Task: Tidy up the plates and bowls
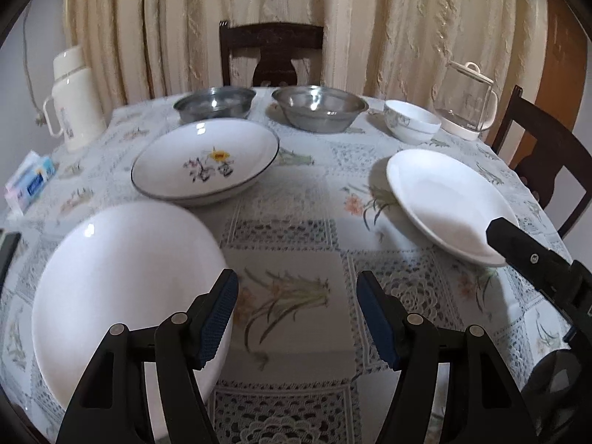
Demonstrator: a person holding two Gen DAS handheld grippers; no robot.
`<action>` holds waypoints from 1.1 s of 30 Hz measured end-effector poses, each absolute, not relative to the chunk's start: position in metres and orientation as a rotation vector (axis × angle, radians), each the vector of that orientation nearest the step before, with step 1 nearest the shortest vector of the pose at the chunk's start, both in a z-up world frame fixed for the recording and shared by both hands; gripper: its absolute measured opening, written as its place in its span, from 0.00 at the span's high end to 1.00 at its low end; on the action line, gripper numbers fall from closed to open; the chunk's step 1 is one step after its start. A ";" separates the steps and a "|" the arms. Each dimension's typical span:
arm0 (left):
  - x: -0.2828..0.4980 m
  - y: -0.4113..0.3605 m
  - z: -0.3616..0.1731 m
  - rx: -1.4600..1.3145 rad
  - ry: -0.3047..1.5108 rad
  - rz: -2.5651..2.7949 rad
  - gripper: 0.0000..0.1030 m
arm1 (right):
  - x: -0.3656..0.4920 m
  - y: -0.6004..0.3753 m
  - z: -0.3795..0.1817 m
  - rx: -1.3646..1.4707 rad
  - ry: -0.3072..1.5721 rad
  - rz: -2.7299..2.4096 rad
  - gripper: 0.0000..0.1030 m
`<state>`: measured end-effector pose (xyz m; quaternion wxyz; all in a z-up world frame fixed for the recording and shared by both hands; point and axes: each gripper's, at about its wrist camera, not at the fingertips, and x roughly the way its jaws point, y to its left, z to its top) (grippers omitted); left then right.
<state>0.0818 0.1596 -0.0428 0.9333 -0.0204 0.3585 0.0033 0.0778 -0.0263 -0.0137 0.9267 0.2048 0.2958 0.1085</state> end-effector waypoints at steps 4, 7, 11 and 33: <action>0.091 0.151 -0.043 -0.046 0.739 -0.018 0.35 | 0.082 -0.043 -0.015 0.438 0.606 0.174 0.23; 0.100 0.143 -0.044 -0.068 0.762 -0.054 0.35 | 0.084 -0.056 -0.016 0.446 0.602 0.127 0.23; 0.111 0.133 -0.046 -0.091 0.783 -0.096 0.35 | 0.086 -0.071 -0.018 0.457 0.601 0.075 0.22; 0.197 0.114 -0.059 -0.290 0.882 -0.179 0.35 | 0.138 -0.113 -0.037 0.448 0.760 0.106 0.35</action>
